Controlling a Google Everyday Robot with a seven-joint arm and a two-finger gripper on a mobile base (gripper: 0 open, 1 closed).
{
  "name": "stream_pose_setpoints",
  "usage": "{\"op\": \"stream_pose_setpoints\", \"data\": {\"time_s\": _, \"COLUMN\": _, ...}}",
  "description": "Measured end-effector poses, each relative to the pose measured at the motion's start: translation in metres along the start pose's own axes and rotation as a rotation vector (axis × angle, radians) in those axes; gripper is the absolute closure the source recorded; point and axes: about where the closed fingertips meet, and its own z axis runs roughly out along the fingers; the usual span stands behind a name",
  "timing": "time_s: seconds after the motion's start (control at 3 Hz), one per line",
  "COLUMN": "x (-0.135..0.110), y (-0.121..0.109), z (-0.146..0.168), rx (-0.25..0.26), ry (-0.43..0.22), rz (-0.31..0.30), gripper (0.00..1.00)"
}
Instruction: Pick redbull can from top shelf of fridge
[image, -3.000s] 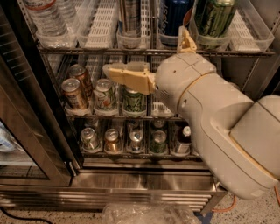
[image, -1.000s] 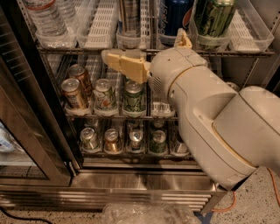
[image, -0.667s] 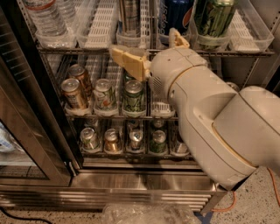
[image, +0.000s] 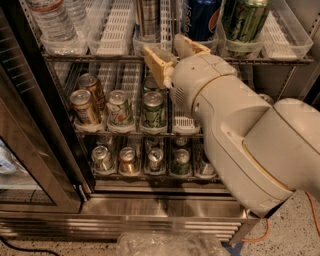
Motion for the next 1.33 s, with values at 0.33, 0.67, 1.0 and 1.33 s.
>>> {"op": "stream_pose_setpoints", "data": {"time_s": 0.33, "x": 0.0000, "y": 0.0000, "z": 0.0000, "rx": 0.000, "ry": 0.000, "rz": 0.000, "gripper": 0.19}}
{"op": "stream_pose_setpoints", "data": {"time_s": 0.67, "x": -0.0002, "y": 0.0002, "z": 0.0002, "rx": 0.000, "ry": 0.000, "rz": -0.001, "gripper": 0.30}}
{"op": "stream_pose_setpoints", "data": {"time_s": 1.0, "x": -0.0019, "y": -0.0003, "z": 0.0019, "rx": 0.005, "ry": -0.005, "rz": -0.006, "gripper": 0.33}}
{"op": "stream_pose_setpoints", "data": {"time_s": 1.33, "x": 0.0013, "y": -0.0049, "z": 0.0032, "rx": 0.013, "ry": 0.007, "rz": 0.005, "gripper": 0.27}}
